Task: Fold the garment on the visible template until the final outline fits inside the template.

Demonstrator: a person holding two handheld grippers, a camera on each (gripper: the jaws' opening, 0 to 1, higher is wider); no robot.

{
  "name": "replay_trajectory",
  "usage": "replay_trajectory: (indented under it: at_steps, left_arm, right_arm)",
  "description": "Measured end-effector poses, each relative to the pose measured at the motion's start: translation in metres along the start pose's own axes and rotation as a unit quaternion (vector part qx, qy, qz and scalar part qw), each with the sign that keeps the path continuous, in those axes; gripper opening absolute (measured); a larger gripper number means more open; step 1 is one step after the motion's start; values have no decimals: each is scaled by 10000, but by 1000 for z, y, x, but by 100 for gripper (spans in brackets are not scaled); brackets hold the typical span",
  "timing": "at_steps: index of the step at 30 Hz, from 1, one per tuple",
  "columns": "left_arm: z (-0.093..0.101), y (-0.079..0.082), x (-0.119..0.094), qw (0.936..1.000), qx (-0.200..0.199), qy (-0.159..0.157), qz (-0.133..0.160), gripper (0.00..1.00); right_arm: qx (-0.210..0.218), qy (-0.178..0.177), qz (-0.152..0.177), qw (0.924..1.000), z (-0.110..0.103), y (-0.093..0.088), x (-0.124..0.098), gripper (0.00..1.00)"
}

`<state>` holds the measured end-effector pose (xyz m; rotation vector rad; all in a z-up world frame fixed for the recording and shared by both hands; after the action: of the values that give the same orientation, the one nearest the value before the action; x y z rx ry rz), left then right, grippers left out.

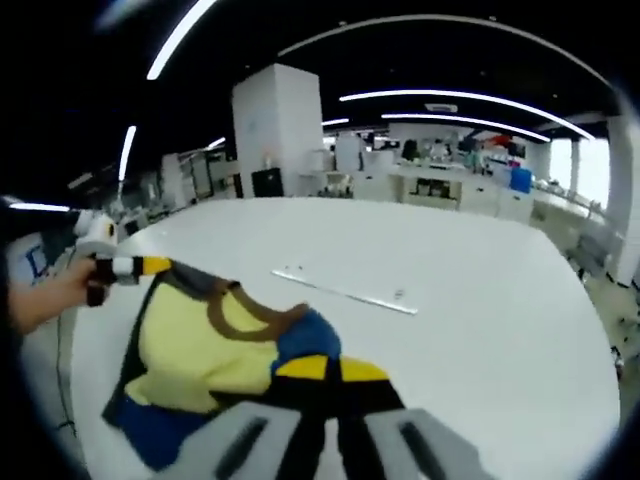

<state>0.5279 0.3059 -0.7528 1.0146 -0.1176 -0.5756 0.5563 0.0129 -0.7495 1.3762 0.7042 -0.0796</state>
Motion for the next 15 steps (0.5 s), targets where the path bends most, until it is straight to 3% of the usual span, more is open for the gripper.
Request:
replay_trajectory:
  at_steps: [1,3,6,10,15]
  left_arm:
    - [-8,-5,3,9996,-257,92,-46,0]
    - [-15,-12,10,9992,-370,119,-50,0]
    - [-28,-24,20,9988,-242,257,-333,0]
    - [-35,-29,30,9986,-255,257,-384,0]
    - [-47,-40,36,9963,-127,500,-681,0]
  right_arm:
    - [147,25,-67,9999,2,-1,7,0]
    - [460,163,-261,9985,1,-7,14,0]
    - [392,49,-343,9986,13,-13,32,0]
    - [475,4,-474,9977,19,-21,47,0]
    - [413,-160,-640,9970,23,-35,66,0]
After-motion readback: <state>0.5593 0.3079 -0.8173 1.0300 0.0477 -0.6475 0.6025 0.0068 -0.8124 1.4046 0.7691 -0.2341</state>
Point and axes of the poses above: the point that each gripper's makers call its tool centre point, and the gripper's own axes: x roughly forward along the fingers, z roughly to its right, y roughly out of its top, the point moved 1 cm from there along -x, roughly backward along the fingers, and after that the axes turned 14 degrees about -y, right-handed, at the moved point
